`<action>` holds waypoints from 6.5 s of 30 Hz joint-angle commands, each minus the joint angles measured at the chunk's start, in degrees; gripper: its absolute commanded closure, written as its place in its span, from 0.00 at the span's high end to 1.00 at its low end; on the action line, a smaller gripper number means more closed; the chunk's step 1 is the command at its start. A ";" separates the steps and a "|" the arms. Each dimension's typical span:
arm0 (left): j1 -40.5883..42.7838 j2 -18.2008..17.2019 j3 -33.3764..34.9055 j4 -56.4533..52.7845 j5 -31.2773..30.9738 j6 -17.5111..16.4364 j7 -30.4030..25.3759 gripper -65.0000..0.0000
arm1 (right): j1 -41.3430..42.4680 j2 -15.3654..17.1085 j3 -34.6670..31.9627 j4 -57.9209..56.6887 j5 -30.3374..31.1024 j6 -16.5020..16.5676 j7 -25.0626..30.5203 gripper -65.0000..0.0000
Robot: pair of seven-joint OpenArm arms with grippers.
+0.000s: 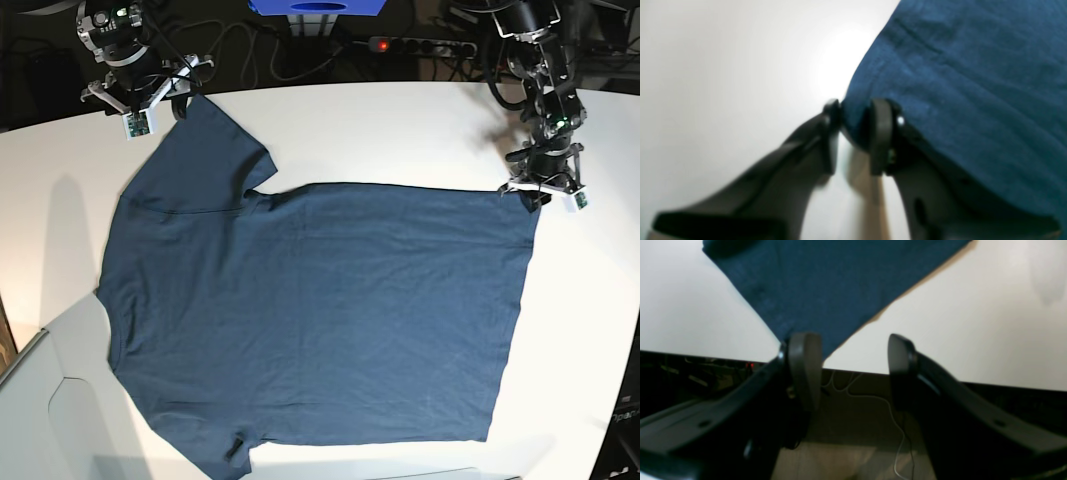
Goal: Fold the T-shirt properly
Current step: 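Close both grippers on the shoulder corners of the blue shirt, then lift the shoulder edge with both grippers and pull it taut, then carry the shoulder edge with both grippers over the shirt toward the hem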
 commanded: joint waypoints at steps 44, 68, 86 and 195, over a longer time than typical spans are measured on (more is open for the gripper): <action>4.41 -0.49 -0.58 1.00 -0.40 -0.08 0.95 0.00 | 12.90 0.42 -4.35 -17.08 -0.19 0.32 1.04 0.35; 11.00 -0.41 -0.58 8.91 -0.40 0.01 0.95 0.00 | 8.24 2.88 -2.15 -5.21 -0.27 0.32 1.04 0.00; 18.83 2.23 -0.67 17.88 -0.14 0.01 0.95 0.00 | 3.85 4.82 1.81 -4.68 -0.19 0.32 1.66 0.00; -13.26 1.70 -2.16 3.55 0.04 0.10 1.21 0.00 | 58.44 3.76 -5.23 -37.12 -2.21 0.41 3.41 0.00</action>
